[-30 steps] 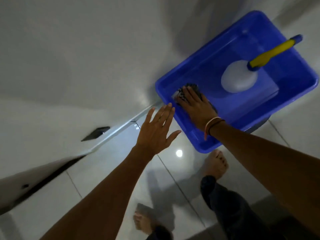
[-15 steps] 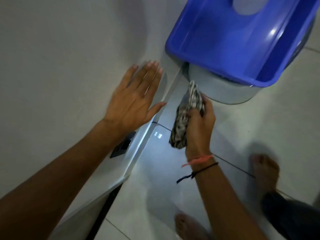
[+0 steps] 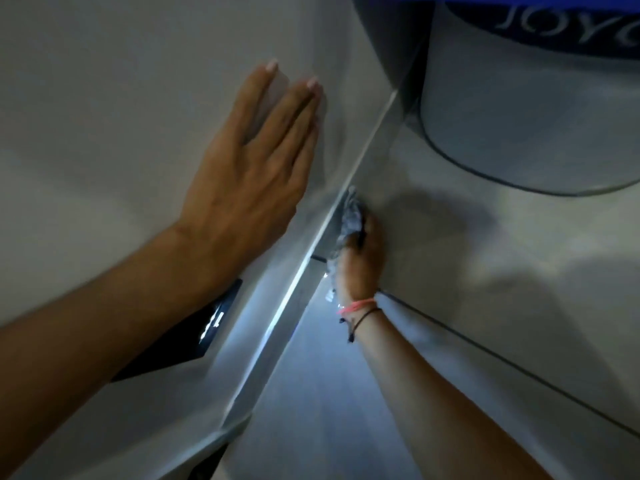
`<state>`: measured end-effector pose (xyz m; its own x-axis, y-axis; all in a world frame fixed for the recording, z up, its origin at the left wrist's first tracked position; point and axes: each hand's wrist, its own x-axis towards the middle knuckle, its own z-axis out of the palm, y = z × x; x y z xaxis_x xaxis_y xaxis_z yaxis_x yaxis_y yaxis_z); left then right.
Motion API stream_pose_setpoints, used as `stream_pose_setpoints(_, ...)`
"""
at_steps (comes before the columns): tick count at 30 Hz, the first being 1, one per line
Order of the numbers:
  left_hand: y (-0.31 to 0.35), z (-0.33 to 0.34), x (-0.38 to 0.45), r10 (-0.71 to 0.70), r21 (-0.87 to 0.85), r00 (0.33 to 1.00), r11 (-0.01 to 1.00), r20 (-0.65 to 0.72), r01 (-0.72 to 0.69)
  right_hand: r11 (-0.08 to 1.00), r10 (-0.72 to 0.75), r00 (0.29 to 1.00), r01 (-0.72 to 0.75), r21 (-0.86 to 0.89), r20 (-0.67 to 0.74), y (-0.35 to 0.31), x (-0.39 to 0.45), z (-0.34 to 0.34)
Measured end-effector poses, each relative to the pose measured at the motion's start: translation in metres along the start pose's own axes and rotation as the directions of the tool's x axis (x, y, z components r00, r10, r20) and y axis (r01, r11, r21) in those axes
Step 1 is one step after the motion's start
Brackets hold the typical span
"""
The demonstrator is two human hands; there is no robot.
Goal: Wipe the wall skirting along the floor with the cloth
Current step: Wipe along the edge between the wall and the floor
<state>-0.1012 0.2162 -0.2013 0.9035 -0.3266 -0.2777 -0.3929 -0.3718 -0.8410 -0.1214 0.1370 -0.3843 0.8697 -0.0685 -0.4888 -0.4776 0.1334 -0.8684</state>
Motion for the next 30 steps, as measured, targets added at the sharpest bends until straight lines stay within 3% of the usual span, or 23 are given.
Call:
stream_pose_setpoints(2, 0.001, 0.001, 0.002, -0.01, 0.032, 1.0, 0.999, 0.004, 0.01, 0.998, -0.042, 0.994, 0.045, -0.032, 0.103, 0.009, -0.027, 0.015)
stream_pose_setpoints(6, -0.001, -0.005, 0.003, 0.041, 0.021, 0.995, 0.999, 0.094, -0.043, 0.999, 0.045, 0.976, -0.049, 0.017, 0.215, 0.017, -0.072, 0.018)
stream_pose_setpoints(10, -0.003, -0.007, 0.008, 0.103, 0.006, 0.99, 0.995, 0.096, -0.104, 0.997, 0.008, 0.981, 0.006, -0.07, 0.192, -0.003, 0.017, 0.015)
stream_pose_setpoints(13, 0.005, -0.006, 0.018, 0.099, 0.012, 0.991, 0.995, 0.09, -0.1, 0.998, -0.041, 0.968, 0.049, -0.028, 0.246, -0.014, 0.046, 0.006)
stream_pose_setpoints(19, 0.005, -0.003, 0.009, 0.134, 0.02, 0.983, 0.99, 0.127, -0.137, 0.995, 0.022, 0.883, 0.028, -0.098, 0.468, 0.03, -0.065, -0.017)
stream_pose_setpoints(24, -0.018, -0.015, 0.008, 0.189, 0.057, 0.967, 0.978, 0.169, -0.201, 0.97, -0.087, 0.925, 0.163, -0.18, 0.369, -0.015, 0.048, -0.013)
stream_pose_setpoints(26, -0.026, -0.018, 0.016, 0.19, 0.092, 0.968, 0.974, 0.163, -0.207, 0.975, -0.087, 0.953, 0.141, -0.171, 0.292, -0.03, 0.086, -0.008)
stream_pose_setpoints(30, -0.027, -0.02, 0.03, 0.171, 0.106, 0.968, 0.976, 0.183, -0.192, 0.972, -0.124, 0.944, 0.177, -0.152, 0.306, 0.007, 0.034, 0.003)
